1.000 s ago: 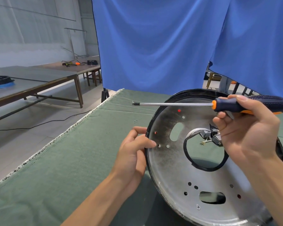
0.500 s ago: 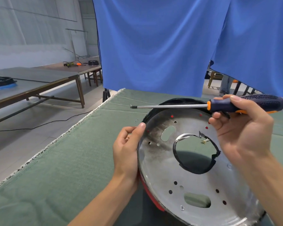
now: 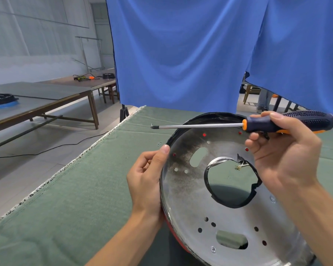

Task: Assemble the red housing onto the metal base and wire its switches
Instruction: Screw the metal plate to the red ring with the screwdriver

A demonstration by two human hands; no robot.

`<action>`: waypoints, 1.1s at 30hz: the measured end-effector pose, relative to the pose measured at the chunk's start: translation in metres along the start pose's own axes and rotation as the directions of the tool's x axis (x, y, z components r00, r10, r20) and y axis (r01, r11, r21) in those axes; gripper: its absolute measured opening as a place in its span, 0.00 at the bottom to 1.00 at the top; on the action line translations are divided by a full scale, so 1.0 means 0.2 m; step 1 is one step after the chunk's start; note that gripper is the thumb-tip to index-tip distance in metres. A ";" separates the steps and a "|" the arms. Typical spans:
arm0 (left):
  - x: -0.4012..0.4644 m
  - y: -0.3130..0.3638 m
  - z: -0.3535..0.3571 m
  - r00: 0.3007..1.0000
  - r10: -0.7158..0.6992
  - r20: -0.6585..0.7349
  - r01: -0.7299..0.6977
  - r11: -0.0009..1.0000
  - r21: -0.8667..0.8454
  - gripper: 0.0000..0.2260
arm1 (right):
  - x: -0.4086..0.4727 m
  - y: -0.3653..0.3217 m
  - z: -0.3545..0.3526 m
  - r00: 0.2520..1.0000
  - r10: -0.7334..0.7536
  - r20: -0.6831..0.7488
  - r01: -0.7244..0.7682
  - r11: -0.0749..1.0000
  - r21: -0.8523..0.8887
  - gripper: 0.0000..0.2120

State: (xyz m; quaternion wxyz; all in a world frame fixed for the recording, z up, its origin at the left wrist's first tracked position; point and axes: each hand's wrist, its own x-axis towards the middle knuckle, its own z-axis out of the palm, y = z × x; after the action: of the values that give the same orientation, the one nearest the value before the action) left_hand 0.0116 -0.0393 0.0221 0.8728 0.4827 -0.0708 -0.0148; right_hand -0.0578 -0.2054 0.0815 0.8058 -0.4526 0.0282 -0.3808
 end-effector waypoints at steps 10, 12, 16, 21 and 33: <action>0.04 -0.01 -0.01 0.995 -0.099 -0.030 0.096 0.991 -0.089 0.19 | 0.01 0.02 -0.01 1.000 -0.019 -0.012 0.019 1.000 -0.011 0.06; 0.05 -0.01 -0.02 0.994 -0.101 -0.047 0.096 0.991 -0.093 0.18 | 0.01 0.02 -0.01 1.000 -0.019 -0.012 0.019 1.000 -0.014 0.07; 0.06 0.00 -0.03 0.994 -0.078 -0.077 0.072 0.994 -0.082 0.14 | 0.01 0.02 0.00 1.000 -0.029 0.002 0.029 1.000 -0.007 0.07; 0.07 0.01 -0.03 0.992 -0.056 -0.111 0.048 0.996 -0.070 0.13 | 0.00 0.01 0.00 0.999 -0.037 0.008 0.037 0.999 0.013 0.08; 0.10 -0.01 -0.05 0.992 -0.039 -0.123 0.029 0.996 -0.084 0.07 | 0.01 0.01 0.00 0.999 -0.035 0.011 0.034 0.999 0.004 0.07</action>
State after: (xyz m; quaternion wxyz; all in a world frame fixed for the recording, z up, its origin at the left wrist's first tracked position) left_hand 0.0327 -0.0338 0.0174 0.8942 0.4476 -0.0074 -0.0023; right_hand -0.0557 -0.2060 0.0804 0.8002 -0.4534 0.0153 -0.3923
